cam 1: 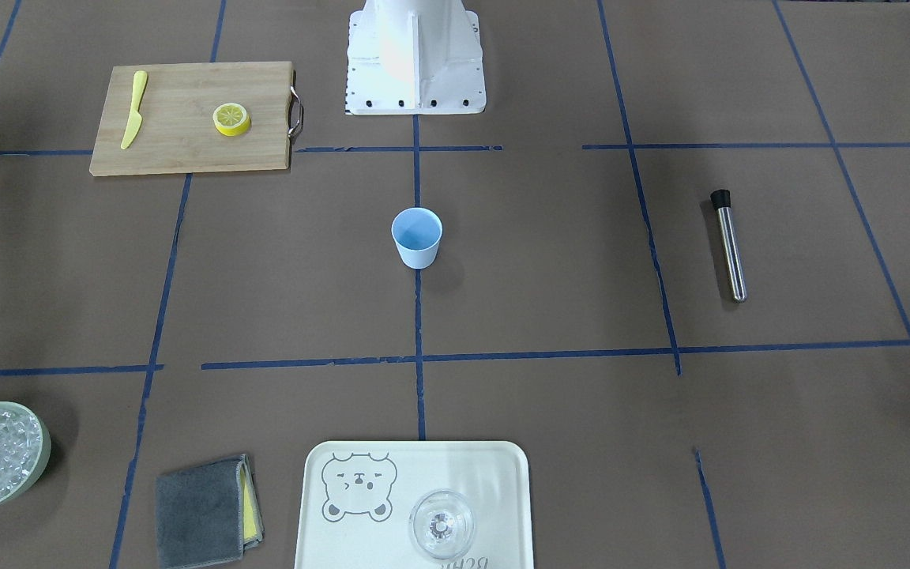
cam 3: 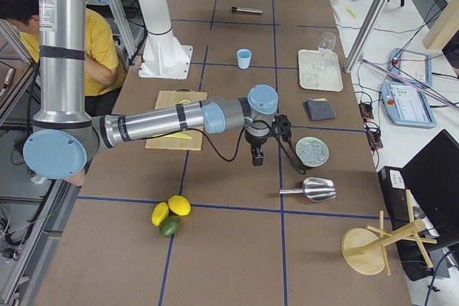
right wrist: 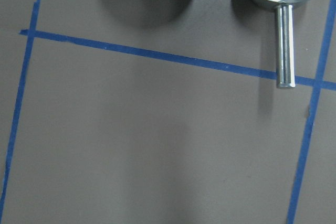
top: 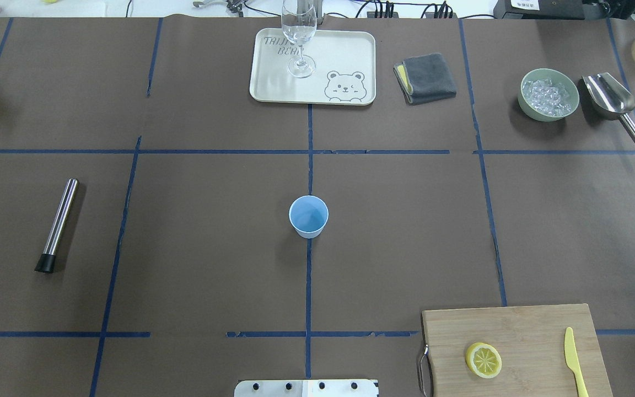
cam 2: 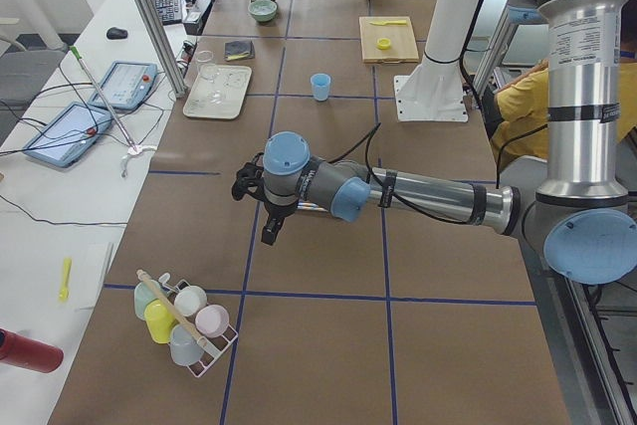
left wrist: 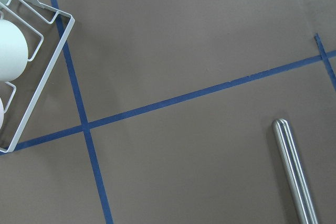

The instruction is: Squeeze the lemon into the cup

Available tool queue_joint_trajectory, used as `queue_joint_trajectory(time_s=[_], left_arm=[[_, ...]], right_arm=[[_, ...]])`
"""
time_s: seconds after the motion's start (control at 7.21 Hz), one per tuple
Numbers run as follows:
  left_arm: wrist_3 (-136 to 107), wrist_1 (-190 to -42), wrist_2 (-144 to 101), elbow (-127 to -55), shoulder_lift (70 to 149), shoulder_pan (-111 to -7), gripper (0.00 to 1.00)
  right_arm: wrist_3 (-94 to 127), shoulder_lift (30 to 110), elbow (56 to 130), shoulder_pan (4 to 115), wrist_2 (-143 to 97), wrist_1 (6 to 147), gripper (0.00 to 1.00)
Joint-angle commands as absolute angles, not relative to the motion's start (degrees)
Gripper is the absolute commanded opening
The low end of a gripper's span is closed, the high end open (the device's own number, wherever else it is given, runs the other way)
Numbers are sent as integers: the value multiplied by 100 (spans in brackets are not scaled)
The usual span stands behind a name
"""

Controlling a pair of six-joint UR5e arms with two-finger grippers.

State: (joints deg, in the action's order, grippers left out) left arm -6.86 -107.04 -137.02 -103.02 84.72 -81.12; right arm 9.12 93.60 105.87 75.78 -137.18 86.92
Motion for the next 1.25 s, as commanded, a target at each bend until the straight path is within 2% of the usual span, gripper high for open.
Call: queue_joint_trajectory(time_s=[0.0,0.28,0.69,0.97,1.11], left_arm=[[-686,-10705,-13711,-10309,8464,-8051,100],[-668,-10722,-13702,-10292,8473,-7954,100],[-1383,-11353,-13685,-10169,8464,-7787,100],[-1766,-11619,-13658,-10091,8446,-7778,100],[-1767,-11619,-13693,-10125,8481,-7639,100]], right_arm=[[2028,9360,10643,6790,-13676,7811,100],[4898,9413,10722,5439,-13178,5983,100],[7051,9396,11880,2621,-10742,6186,100],[7311,9125,12522,2111,-10310,7560,100],[7365,9167,12533,1935,-10231,7646,100]])
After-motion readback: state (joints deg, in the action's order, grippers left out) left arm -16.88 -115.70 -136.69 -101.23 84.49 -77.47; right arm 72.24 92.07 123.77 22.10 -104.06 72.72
